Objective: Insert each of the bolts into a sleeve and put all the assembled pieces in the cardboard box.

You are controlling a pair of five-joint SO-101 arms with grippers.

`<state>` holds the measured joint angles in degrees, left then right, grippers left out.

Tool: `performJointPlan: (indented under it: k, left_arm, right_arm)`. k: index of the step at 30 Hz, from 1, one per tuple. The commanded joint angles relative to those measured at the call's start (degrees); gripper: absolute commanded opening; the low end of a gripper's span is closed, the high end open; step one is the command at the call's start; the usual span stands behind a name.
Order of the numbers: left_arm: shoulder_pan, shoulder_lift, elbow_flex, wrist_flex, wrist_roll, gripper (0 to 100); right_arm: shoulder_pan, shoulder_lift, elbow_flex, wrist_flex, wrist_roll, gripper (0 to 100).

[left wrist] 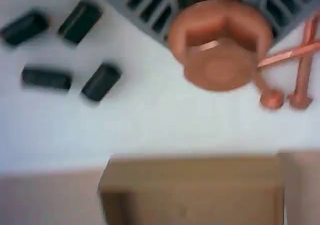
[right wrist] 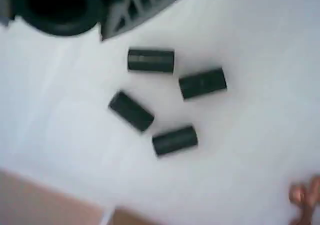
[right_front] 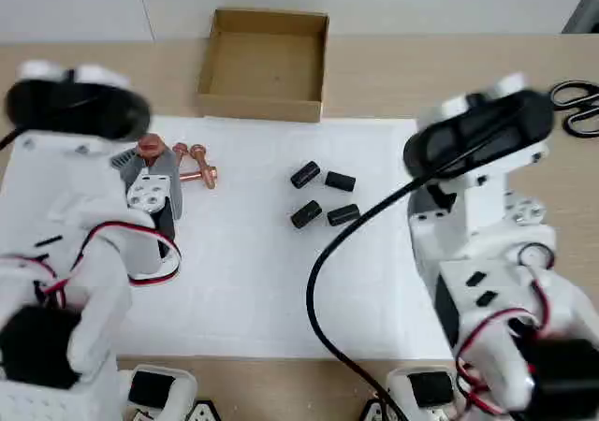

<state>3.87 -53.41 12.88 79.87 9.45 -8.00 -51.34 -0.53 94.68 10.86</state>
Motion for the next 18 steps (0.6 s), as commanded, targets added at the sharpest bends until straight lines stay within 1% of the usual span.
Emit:
performJointPlan:
  k: [1, 2, 4, 6, 8, 10, 14, 18]
  left_arm:
    - [0.35, -5.54, 8.66, -9.58, 3.6, 1]
    - [0.35, -7.03, 11.12, -11.34, 4.31, 1]
    - [0.44, -9.76, 15.34, -14.86, 6.15, 1]
    - [0.44, -12.04, 18.24, -18.11, 7.74, 1]
    - [0.79, -13.89, 20.88, -21.01, 8.26, 1]
    - [3.16, -15.3, 22.99, -22.33, 8.26, 1]
    - [9.41, -15.56, 24.92, -22.51, 8.26, 1]
    - [11.87, -12.75, 24.92, -24.97, 8.35, 1]
  right_arm:
    - [0.04, -4.7, 16.26, -6.9, -0.35, 0.4]
    - [-0.04, -6.11, 21.27, -9.71, -1.76, 0.5]
    - [-0.13, -9.63, 29.98, -15.87, -7.82, 0.5]
    - [-0.13, -14.46, 36.4, -21.49, -13.98, 0.5]
    - [-0.31, -19.74, 41.93, -26.95, -17.67, 0.4]
    - [-3.12, -24.84, 47.38, -31.87, -18.29, 0.4]
    - [-9.98, -33.36, 58.29, -39.52, -18.2, 0.4]
    - [-12.0, -39.08, 66.9, -44.7, -18.2, 0.4]
